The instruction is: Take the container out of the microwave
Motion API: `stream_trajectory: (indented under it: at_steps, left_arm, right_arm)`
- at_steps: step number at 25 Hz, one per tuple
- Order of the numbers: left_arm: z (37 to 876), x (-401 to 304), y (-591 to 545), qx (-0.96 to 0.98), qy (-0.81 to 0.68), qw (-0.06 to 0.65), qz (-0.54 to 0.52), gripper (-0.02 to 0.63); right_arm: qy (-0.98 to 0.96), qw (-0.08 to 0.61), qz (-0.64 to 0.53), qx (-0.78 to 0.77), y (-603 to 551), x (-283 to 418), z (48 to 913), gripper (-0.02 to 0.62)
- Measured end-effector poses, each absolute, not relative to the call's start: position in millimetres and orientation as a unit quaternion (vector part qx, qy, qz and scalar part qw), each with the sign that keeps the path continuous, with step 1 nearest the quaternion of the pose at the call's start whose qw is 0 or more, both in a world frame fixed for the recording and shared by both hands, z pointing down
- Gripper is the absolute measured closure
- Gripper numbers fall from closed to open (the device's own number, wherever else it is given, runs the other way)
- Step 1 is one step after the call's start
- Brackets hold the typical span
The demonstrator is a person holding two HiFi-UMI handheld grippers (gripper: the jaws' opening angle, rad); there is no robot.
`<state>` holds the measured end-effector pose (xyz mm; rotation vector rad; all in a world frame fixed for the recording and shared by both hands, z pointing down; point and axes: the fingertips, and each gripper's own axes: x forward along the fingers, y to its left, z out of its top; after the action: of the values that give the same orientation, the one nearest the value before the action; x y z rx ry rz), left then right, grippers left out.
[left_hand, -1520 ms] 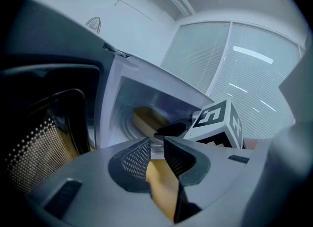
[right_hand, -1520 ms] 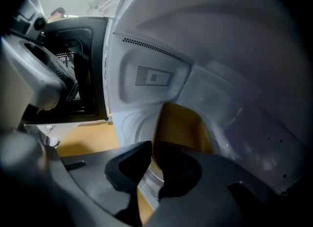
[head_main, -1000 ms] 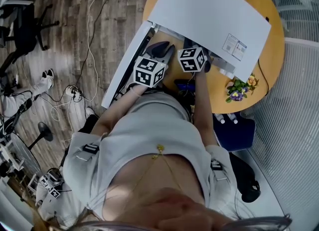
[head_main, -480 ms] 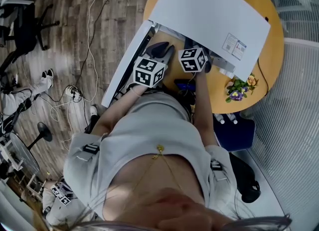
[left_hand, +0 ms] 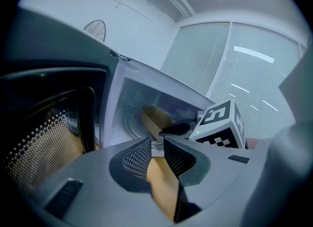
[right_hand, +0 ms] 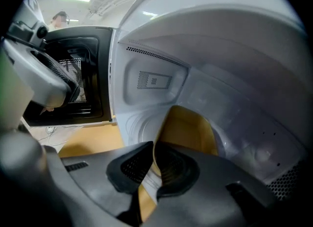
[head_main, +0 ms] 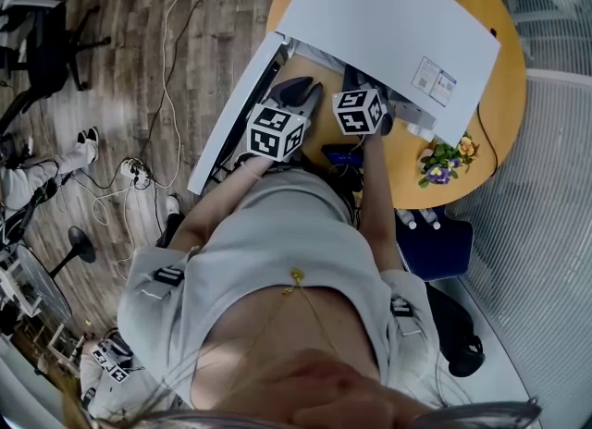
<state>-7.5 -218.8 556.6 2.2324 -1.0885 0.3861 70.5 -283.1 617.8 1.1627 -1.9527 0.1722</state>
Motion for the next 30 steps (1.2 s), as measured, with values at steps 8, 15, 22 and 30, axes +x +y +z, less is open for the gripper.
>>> stream_trajectory:
  at_steps: [8, 15, 22, 30]
  left_arm:
    - [555.4, -11.5, -209.6, 0.843, -0.417, 0.307, 0.145, 0.52]
    - [553.5, -14.5, -200.3, 0.842, -0.422, 0.304, 0.143, 0.52]
    - [552.5, -18.1, -190.5, 0.84, -0.428, 0.303, 0.14, 0.52]
    - [549.6, -16.5, -180.4, 0.839, -0.431, 0.303, 0.136, 0.52]
  right_arm:
    - [-0.783, 0.414, 0.065, 0.459, -272.7, 65.8, 612.6, 0.56]
    - [-0.786, 0.413, 0.062, 0.455, -261.1, 63.8, 610.0, 0.56]
    - [-0.79, 0.412, 0.06, 0.451, -249.4, 59.6, 607.3, 0.56]
    - [-0.795, 0.411, 0.055, 0.444, -236.5, 55.1, 601.8, 0.56]
